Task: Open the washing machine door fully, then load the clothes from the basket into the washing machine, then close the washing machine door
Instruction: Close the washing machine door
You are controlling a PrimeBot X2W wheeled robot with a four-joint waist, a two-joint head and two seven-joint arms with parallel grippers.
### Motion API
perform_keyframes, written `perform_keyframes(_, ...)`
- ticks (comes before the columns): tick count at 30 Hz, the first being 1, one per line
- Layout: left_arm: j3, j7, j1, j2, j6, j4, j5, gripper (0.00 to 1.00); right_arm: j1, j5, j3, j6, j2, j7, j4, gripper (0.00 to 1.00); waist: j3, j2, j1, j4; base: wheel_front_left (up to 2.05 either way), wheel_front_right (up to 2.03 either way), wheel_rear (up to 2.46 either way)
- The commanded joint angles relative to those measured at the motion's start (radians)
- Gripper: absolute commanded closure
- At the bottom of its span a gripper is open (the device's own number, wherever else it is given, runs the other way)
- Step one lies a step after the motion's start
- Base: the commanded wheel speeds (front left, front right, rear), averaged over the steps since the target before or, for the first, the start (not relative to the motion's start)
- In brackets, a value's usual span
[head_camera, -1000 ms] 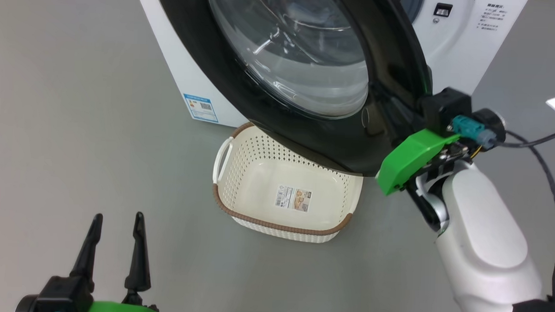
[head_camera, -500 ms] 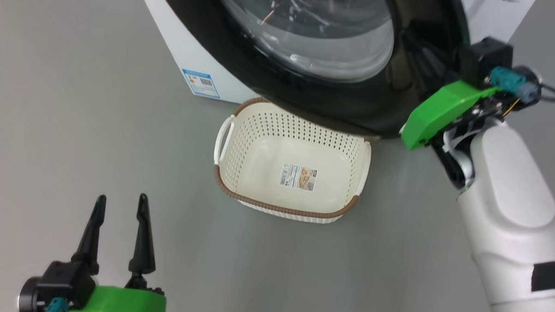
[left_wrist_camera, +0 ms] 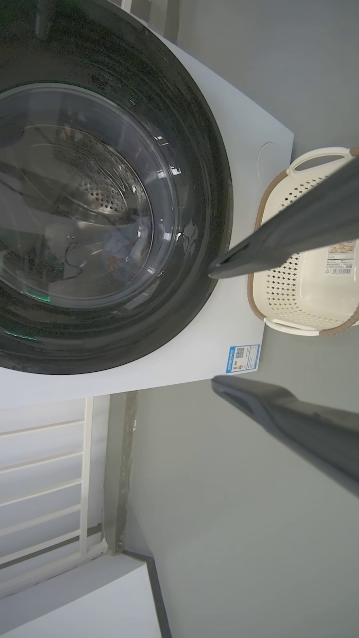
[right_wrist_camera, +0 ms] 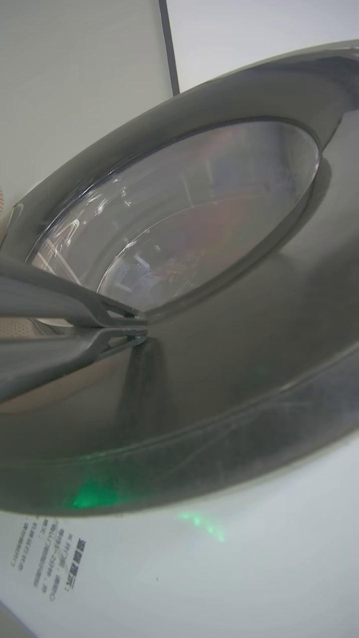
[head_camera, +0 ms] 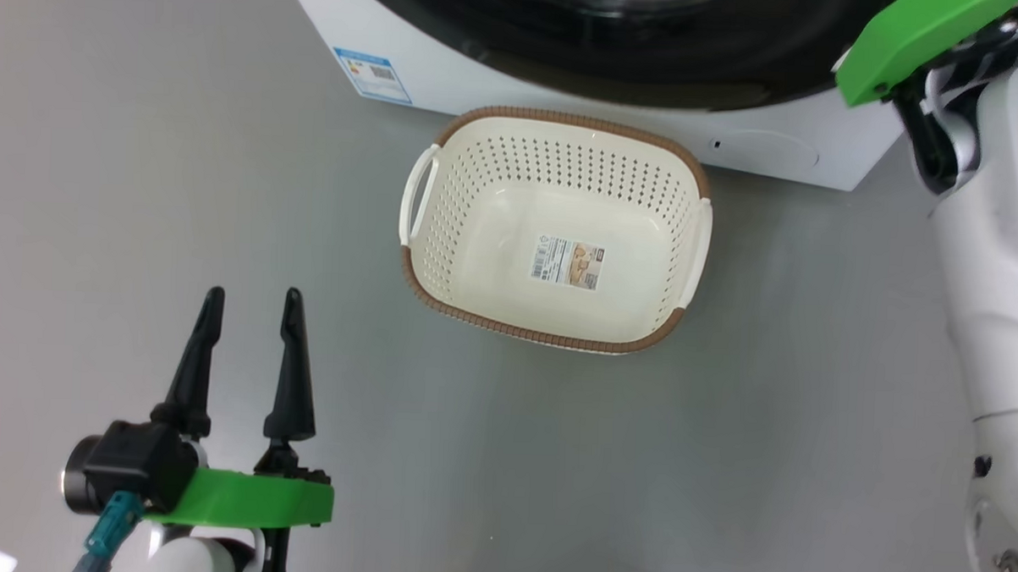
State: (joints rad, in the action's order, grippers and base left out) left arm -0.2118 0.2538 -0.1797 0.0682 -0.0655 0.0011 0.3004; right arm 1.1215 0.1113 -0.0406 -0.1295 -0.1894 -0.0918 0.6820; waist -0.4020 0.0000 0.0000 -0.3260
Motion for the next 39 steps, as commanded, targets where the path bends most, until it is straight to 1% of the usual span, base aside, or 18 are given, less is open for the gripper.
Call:
perform_keyframes(1, 0.039, 0.008, -0.024, 0.015, 0.006, -0.014, -0.011, 0.0, 0.033, -0.015, -0.001, -0.001, 0.008, -0.011, -0.006, 1.0, -0.019, 0.0, 0.0, -0.013, 0.0, 0.0, 0.0)
perform_keyframes(8, 0.051, 0.008, -0.039, -0.003, 0.03, 0.006, -0.019, 0.0, 0.118, -0.031, 0.013, -0.001, -0.017, -0.057, 0.102, 1.0, -0.03, 0.0, 0.0, -0.022, 0.0, 0.0, 0.0)
perform_keyframes(14, 0.06, 0.008, -0.044, -0.011, 0.042, 0.02, -0.027, 0.0, 0.152, -0.039, 0.014, -0.001, -0.019, -0.091, 0.169, 1.0, -0.024, 0.0, 0.0, -0.024, 0.0, 0.0, 0.0)
perform_keyframes(18, 0.066, 0.008, -0.045, -0.014, 0.048, 0.024, -0.032, 0.0, 0.152, -0.039, -0.008, -0.001, -0.012, -0.106, 0.2, 1.0, -0.017, 0.0, 0.0, -0.022, 0.0, 0.0, 0.0)
perform_keyframes(22, 0.075, 0.008, -0.039, -0.015, 0.05, 0.028, -0.037, 0.0, 0.111, -0.023, -0.042, -0.001, 0.001, -0.124, 0.217, 1.0, -0.002, 0.0, 0.0, -0.014, 0.0, 0.0, 0.0)
perform_keyframes(26, 0.08, 0.008, -0.027, -0.016, 0.054, 0.035, -0.045, 0.0, 0.045, 0.009, -0.083, -0.001, 0.007, -0.142, 0.207, 1.0, 0.019, 0.0, 0.0, 0.0, 0.0, 0.0, 0.0)
perform_keyframes(29, 0.083, 0.008, -0.017, -0.016, 0.058, 0.04, -0.054, 0.0, -0.016, 0.036, -0.11, -0.001, 0.002, -0.153, 0.177, 1.0, 0.04, 0.0, 0.0, 0.013, 0.0, 0.0, 0.0)
perform_keyframes(33, 0.089, 0.008, -0.001, -0.016, 0.064, 0.046, -0.061, 0.0, -0.121, 0.075, -0.127, -0.001, -0.003, -0.163, 0.101, 1.0, 0.074, 0.0, 0.0, 0.04, 0.0, 0.0, 0.0)
perform_keyframes(36, 0.089, 0.008, 0.012, -0.016, 0.069, 0.053, -0.062, 0.0, -0.215, 0.097, -0.132, -0.001, 0.0, -0.167, 0.009, 1.0, 0.099, 0.0, 0.0, 0.063, 0.0, 0.0, 0.0)
perform_keyframes(37, 0.089, 0.008, 0.012, -0.016, 0.069, 0.053, -0.062, 0.0, -0.215, 0.097, -0.132, -0.001, 0.0, -0.167, 0.009, 1.0, 0.099, 0.0, 0.0, 0.063, 0.0, 0.0, 0.0)
perform_keyframes(38, 0.089, 0.008, 0.015, -0.014, 0.071, 0.056, -0.064, 0.0, -0.251, 0.101, -0.127, -0.001, -0.002, -0.168, -0.023, 0.97, 0.108, 0.0, 0.0, 0.069, 0.0, 0.0, 0.0)
perform_keyframes(39, 0.088, 0.008, 0.018, -0.013, 0.072, 0.058, -0.065, 0.0, -0.287, 0.104, -0.122, -0.001, -0.003, -0.168, -0.055, 0.74, 0.117, 0.0, 0.0, 0.075, 0.0, 0.0, 0.0)
